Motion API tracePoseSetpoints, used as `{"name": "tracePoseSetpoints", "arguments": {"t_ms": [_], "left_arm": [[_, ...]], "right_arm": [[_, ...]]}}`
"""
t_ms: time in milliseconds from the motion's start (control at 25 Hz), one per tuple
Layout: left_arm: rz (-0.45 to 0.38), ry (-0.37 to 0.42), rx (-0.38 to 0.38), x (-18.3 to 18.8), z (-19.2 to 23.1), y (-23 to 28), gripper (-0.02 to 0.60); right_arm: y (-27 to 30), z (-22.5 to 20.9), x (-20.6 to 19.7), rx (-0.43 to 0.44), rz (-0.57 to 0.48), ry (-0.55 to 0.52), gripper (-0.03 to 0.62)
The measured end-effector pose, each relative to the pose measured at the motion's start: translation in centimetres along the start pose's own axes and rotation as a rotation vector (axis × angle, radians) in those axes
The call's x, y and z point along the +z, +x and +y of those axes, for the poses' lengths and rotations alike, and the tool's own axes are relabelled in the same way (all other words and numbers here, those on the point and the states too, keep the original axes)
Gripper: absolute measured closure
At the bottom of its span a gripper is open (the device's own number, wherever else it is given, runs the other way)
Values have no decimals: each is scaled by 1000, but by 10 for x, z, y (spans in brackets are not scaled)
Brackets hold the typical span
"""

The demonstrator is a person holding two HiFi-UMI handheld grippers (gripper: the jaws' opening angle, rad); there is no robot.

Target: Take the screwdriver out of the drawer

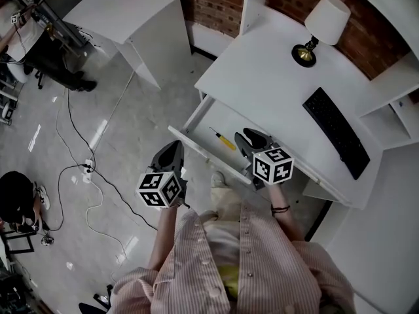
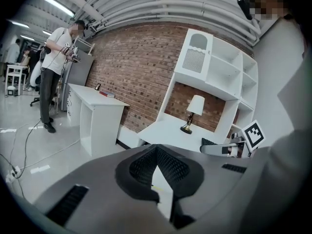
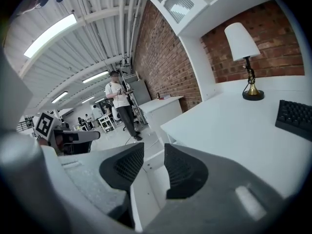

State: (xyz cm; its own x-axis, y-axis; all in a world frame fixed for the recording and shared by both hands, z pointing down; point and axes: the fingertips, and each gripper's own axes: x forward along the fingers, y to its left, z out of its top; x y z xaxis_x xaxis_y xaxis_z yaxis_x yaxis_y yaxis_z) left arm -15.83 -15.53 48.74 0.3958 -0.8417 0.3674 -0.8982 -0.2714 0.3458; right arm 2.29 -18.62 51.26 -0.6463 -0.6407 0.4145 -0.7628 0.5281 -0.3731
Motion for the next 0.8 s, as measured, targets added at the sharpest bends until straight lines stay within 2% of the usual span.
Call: {"name": "tracePoseSetpoints", "arguments": {"t_ms": [320, 560, 800], "left_arm": [[87, -38, -16, -9, 13, 50, 583], [157, -42, -11, -21, 22, 74, 583], [220, -35, -35, -35, 26, 98, 583]], "right_arm": [[42, -18, -12, 52, 126, -9, 470], [74, -23, -42, 104, 260, -50, 470], [102, -38, -82, 93, 385, -76, 470]]}}
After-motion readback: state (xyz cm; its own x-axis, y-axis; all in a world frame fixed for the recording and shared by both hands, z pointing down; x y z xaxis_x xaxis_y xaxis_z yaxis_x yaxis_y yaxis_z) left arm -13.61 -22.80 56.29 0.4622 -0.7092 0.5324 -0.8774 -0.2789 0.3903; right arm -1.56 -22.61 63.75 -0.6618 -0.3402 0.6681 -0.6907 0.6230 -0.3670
